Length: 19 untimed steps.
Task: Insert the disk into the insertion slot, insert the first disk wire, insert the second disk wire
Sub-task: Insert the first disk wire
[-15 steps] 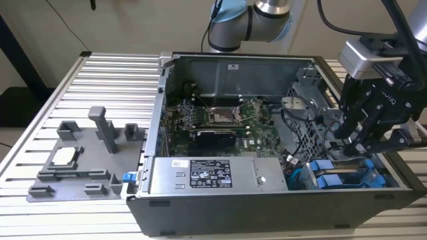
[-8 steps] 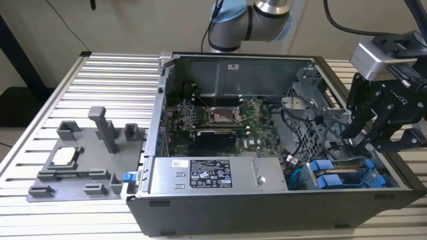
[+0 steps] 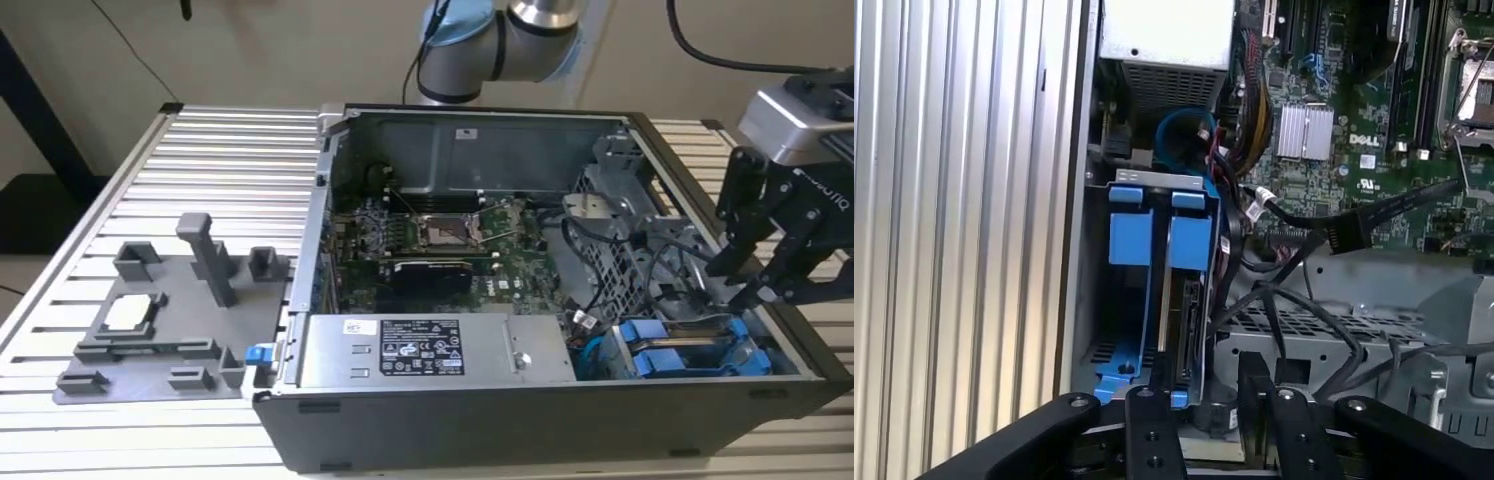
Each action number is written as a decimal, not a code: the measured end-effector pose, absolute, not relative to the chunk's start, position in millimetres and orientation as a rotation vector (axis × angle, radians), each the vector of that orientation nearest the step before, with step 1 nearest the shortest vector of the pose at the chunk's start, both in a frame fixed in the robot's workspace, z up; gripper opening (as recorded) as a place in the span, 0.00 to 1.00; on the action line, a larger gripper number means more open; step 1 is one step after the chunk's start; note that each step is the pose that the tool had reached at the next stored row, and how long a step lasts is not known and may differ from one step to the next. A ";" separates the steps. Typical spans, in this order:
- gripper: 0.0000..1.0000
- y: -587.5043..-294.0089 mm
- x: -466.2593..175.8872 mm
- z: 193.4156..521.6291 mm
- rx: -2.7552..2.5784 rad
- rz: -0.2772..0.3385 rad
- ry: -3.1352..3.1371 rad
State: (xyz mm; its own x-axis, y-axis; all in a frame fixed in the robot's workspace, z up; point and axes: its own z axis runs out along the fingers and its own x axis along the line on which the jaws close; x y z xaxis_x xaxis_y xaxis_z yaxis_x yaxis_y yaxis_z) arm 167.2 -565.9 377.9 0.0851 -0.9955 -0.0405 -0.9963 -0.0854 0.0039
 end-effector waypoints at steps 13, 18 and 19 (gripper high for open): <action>0.40 -564.1 183.7 377.0 -2.355 0.054 2.040; 0.40 -558.9 186.5 375.5 -2.365 0.054 2.030; 0.40 -557.5 187.0 375.2 -2.366 0.054 2.028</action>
State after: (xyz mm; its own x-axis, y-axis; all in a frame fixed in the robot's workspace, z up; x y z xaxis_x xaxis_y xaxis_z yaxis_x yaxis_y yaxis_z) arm 187.0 -557.5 375.2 0.1526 -0.9874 -0.0421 -0.9882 -0.1529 0.0038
